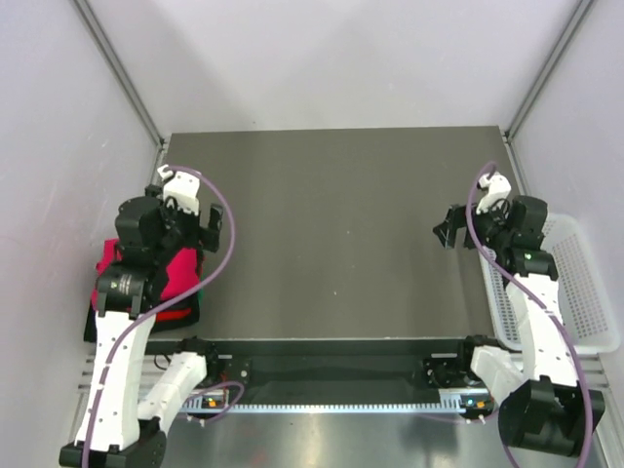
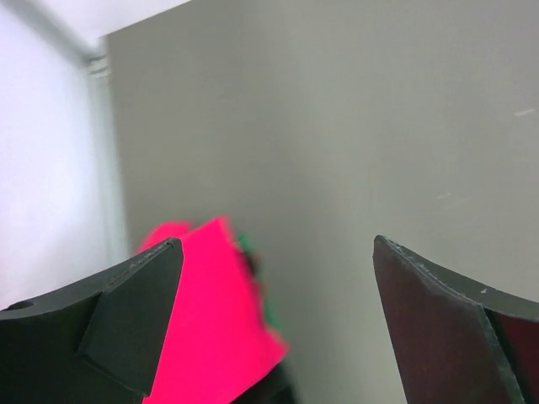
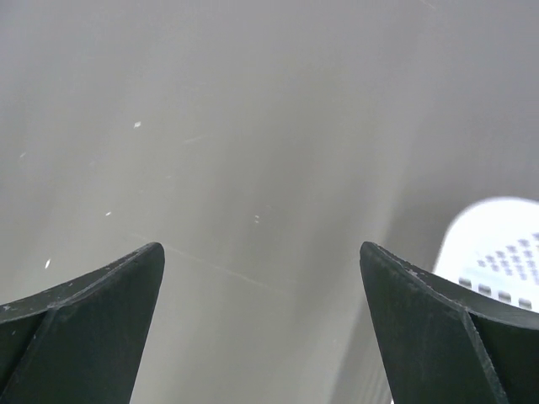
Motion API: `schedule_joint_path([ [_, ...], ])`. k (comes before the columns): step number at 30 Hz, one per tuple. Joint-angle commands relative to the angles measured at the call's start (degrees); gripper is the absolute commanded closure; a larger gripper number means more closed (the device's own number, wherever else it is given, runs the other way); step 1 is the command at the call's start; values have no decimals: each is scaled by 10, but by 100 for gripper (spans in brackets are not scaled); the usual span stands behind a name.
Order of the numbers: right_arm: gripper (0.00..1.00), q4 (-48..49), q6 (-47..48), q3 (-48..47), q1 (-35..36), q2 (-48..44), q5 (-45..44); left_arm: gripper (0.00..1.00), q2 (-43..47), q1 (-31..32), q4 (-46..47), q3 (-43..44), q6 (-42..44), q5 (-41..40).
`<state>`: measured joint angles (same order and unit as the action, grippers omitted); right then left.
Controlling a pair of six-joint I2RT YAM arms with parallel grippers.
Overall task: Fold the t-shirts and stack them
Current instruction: Reset both grippers
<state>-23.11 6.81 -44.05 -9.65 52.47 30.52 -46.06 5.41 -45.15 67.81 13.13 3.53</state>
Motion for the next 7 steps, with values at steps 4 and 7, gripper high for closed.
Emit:
schedule_joint_path([
  [4, 0, 67, -29, 31, -2, -52, -64, 1, -43, 3, 135, -51, -106, 142],
  [7, 0, 69, -29, 34, -2, -72, -73, 1, -70, 2, 155, -46, -122, 157],
])
